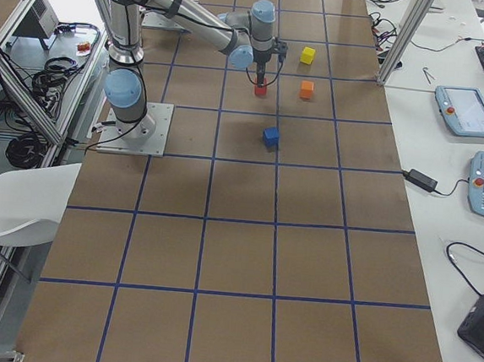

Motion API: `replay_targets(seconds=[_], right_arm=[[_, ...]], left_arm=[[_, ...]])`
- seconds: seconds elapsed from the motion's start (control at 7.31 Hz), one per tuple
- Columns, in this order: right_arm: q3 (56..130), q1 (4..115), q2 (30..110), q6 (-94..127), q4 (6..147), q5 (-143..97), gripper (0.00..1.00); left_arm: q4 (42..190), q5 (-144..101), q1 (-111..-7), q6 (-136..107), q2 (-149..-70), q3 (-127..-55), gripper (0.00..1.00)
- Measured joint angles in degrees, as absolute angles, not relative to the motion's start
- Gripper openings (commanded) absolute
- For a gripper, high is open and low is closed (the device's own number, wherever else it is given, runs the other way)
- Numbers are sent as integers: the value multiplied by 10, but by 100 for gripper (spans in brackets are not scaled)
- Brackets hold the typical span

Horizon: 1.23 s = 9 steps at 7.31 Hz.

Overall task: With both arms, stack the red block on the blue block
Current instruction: 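Lower the right gripper onto the red cube and grasp it, then carry the red cube with the right gripper over the blue cube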

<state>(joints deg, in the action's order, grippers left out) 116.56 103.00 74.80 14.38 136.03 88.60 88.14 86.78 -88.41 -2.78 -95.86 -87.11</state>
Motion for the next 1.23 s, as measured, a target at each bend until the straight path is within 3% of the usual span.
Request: replay_targets(seconds=[0.14, 0.27, 0.41, 0.55, 0.82, 1.23], right_arm=[[1163, 1034, 733, 147, 1370, 886, 74], [1162, 1037, 725, 149, 1373, 886, 33], [1161, 1039, 716, 151, 1375, 886, 15], [1160, 1040, 710, 151, 1374, 889, 8], [1156, 1037, 721, 141, 1362, 920, 8], [1132, 968, 800, 54, 1277, 940, 9]], left_arm=[[881, 867, -884, -27, -958, -873, 100], [881, 867, -883, -27, -958, -873, 100], [880, 866, -883, -27, -958, -873, 100], [880, 866, -882, -27, -958, -873, 100], [880, 865, -882, -27, -959, -872, 100], [880, 865, -882, -27, -959, -873, 100]])
